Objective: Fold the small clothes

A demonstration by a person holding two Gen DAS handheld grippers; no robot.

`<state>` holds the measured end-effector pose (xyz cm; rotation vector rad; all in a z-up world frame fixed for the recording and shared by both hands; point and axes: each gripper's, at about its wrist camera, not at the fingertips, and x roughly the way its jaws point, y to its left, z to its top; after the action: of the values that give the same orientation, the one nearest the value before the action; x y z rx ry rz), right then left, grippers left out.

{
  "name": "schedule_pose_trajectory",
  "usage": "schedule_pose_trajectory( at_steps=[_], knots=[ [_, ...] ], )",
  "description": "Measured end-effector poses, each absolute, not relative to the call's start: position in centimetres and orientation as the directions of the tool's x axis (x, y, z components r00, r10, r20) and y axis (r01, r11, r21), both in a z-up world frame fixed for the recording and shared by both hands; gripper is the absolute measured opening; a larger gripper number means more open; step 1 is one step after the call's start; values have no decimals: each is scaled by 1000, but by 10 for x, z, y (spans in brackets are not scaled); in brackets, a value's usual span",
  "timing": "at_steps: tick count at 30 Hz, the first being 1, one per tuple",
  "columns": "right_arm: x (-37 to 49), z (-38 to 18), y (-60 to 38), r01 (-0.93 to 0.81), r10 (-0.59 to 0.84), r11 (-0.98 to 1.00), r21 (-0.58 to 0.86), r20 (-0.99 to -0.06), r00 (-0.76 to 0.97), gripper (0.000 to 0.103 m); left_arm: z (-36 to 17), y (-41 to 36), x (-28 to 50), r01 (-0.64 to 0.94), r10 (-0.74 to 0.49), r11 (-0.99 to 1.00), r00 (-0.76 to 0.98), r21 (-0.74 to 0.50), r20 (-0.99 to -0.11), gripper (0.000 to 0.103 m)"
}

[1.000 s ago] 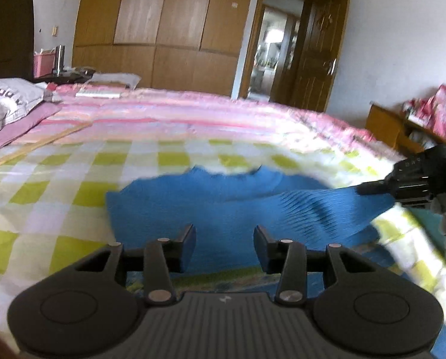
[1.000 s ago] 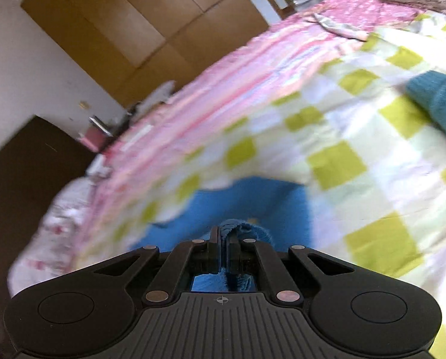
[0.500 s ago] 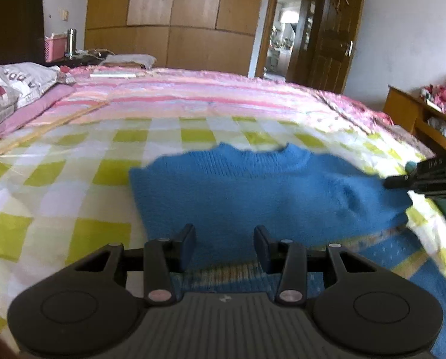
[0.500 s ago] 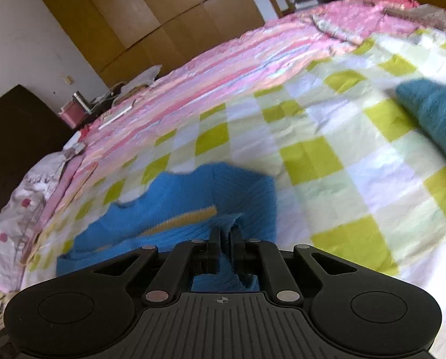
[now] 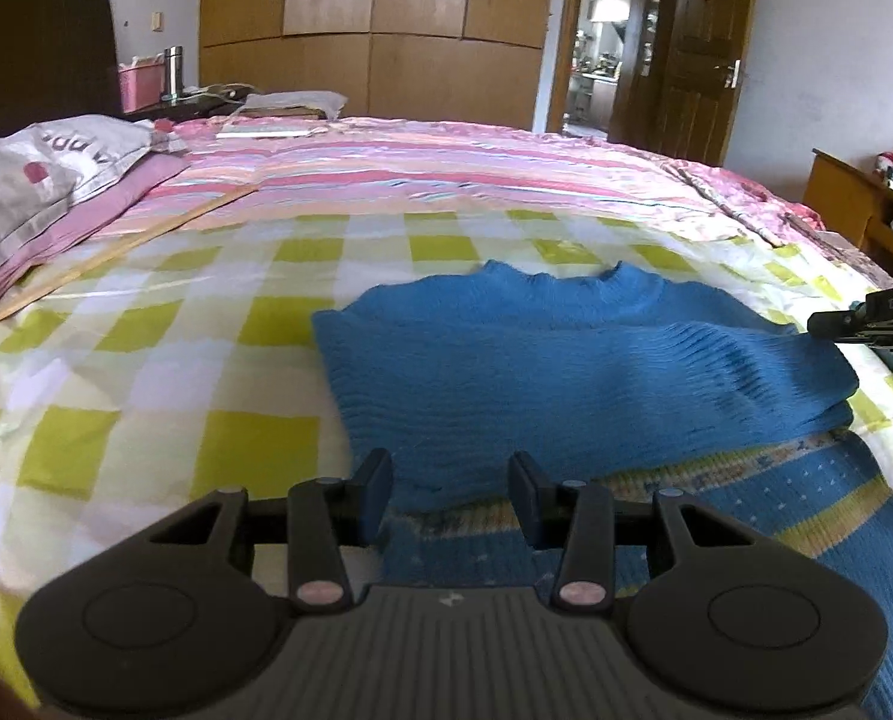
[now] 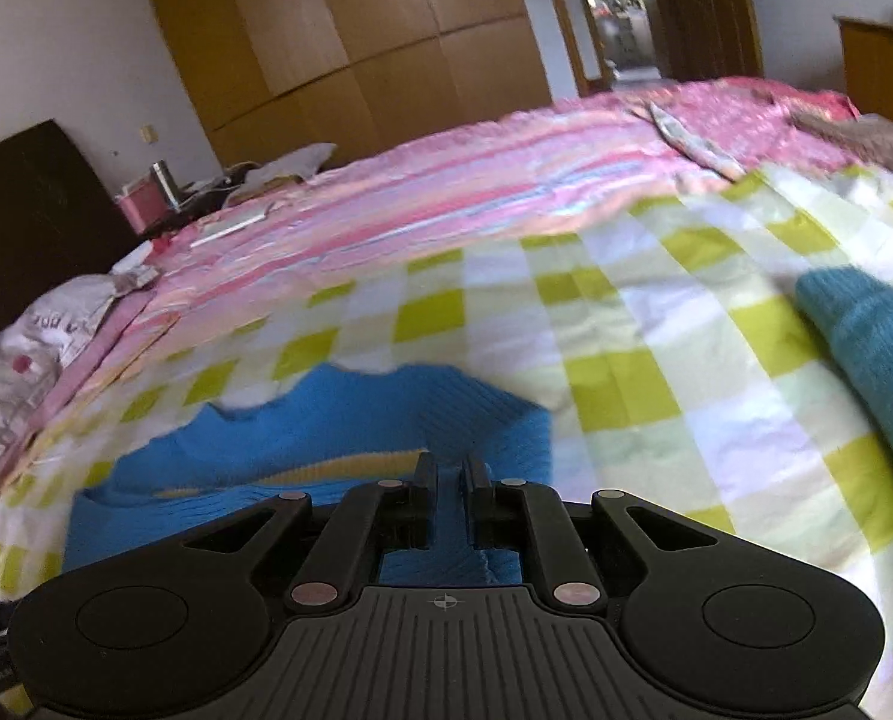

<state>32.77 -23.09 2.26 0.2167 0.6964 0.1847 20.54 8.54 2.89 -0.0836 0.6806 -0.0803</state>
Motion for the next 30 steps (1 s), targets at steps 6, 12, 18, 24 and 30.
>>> schedule_pose_trajectory(
  at_steps=[6,12,18,24,30],
  knots=[
    [332,10,-227,-59,182,978,200,-678,712,17,28,95,189,14,-83,994,746,-110,-661,47],
    [281,29,-232,-132,271,958,253,-664,697,17,34,98,149,18,-104,991,738,-134,-667,47],
    [201,33,-238,-185,329,943,276,-701,632,22,30,95,101,36,-148,984,702,-172,-697,47],
    [134,27,-259,-147,337,939,312,-740,582,24,23,94,56,28,-168,979,677,-203,-717,47],
    [94,8,-272,-113,322,943,313,-774,546,30,19,96,29,14,-162,978,671,-206,-723,47]
  ],
)
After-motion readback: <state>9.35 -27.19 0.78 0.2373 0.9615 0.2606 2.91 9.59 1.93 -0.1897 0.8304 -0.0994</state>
